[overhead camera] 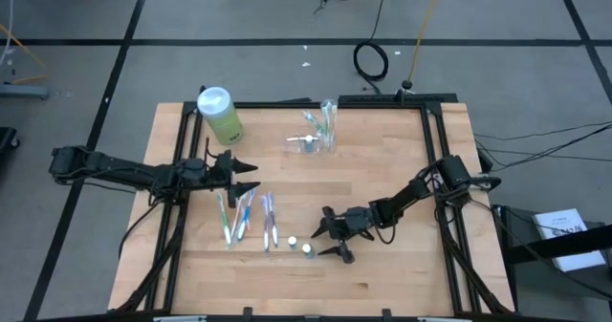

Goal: Pick & Place toothbrushing station
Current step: Put the blue mouthwash into the transparent organizer

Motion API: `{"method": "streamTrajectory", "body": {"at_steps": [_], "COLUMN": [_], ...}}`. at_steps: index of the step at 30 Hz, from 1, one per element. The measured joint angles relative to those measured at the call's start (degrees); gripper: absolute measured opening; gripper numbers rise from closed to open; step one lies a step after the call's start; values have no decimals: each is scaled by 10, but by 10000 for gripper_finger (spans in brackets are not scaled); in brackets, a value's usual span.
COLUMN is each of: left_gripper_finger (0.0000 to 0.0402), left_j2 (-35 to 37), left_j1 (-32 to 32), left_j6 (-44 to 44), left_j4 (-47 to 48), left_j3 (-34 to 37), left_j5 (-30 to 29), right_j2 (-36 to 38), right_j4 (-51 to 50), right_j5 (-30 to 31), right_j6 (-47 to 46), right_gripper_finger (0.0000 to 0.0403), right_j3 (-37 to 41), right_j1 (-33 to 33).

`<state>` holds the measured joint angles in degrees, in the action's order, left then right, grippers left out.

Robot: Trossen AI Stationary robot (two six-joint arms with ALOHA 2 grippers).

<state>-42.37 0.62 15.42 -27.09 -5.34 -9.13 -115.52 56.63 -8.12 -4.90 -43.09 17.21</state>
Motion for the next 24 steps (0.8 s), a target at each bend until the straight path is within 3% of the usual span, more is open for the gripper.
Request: {"method": "streamTrajectory", "body": {"at_steps": [24], "left_gripper_finger": [280], "left_j2": [0], "left_j1": [0], "left_j6": [0], "left_j4": [3], "left_j3": [0], "left_j5": [0], "right_j2": [1], "right_j4": [-3], "right_j5": [4], "right_j6": [56], "right_gripper_finger": [263], "right_j3": [-4], "right_j1": [-4]}}
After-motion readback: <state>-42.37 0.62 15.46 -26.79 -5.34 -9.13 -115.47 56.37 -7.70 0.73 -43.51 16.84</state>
